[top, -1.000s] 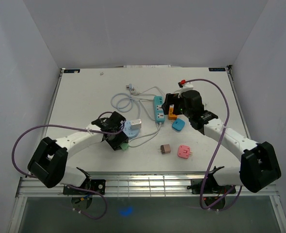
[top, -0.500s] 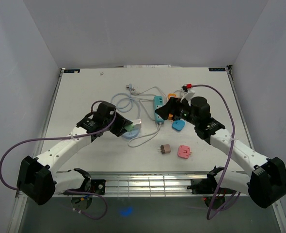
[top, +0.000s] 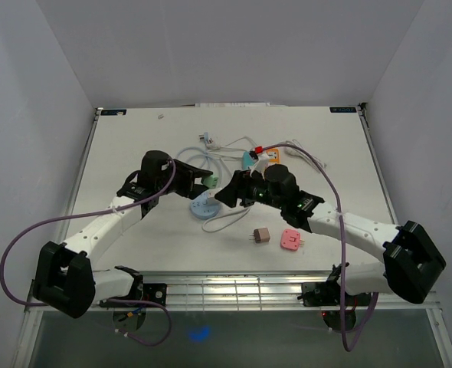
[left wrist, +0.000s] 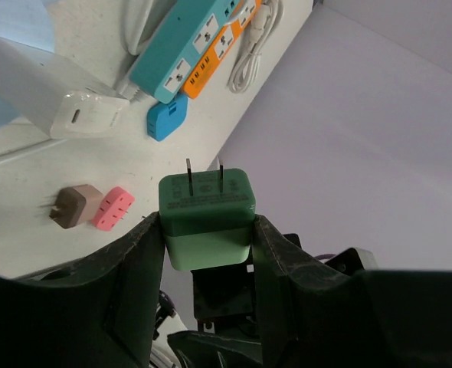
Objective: Insert the plug
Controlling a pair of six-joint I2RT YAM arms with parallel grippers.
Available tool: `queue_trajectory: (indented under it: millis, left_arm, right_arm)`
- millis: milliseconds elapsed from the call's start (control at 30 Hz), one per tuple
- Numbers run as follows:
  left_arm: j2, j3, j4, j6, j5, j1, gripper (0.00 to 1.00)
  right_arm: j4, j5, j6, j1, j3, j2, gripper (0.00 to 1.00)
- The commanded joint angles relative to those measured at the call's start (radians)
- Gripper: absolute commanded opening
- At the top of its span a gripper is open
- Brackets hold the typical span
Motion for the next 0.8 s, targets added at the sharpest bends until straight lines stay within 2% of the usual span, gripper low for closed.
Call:
queue_trajectory:
  millis: [0, 233, 300, 467, 567, 633, 700, 767]
  left_arm:
    - [-0.009, -0.027, 0.111, -0.074, 0.090, 0.004, 0.30]
    - [-0.064, -0.089, 0.163, -0.132, 0.070, 0.004, 0.30]
    - [-0.073, -0.098, 0.173, -0.140, 0.072, 0.004, 0.30]
    - [-0.080, -0.116, 0.194, -0.149, 0.081, 0.004, 0.30]
    - [-0.075, -0.121, 0.196, -0.146, 0.093, 0.006, 0.30]
    - [-0.077, -0.125, 0.188, -0.141, 0.096, 0.006, 0.30]
    - [-0.084, -0.135, 0.193, -0.144, 0.093, 0.006, 0.30]
    - [-0.092, -0.141, 0.194, -0.144, 0.092, 0.006, 0.30]
  right_arm:
    - [0.074, 0.067, -0.007, 0.024, 0.086, 0.067, 0.72]
    - [0.085, 0.107, -0.018, 0.033, 0.161, 0.153, 0.71]
    - [0.086, 0.107, -0.019, 0.038, 0.179, 0.176, 0.64]
    - [0.108, 0.125, -0.019, 0.049, 0.185, 0.202, 0.56]
    - [0.106, 0.124, -0.021, 0.052, 0.196, 0.216, 0.55]
    - [0.108, 0.130, -0.019, 0.056, 0.195, 0.218, 0.50]
    - [0.114, 0.136, -0.024, 0.058, 0.195, 0.216, 0.39]
    - [0.112, 0.134, -0.027, 0.058, 0.198, 0.219, 0.39]
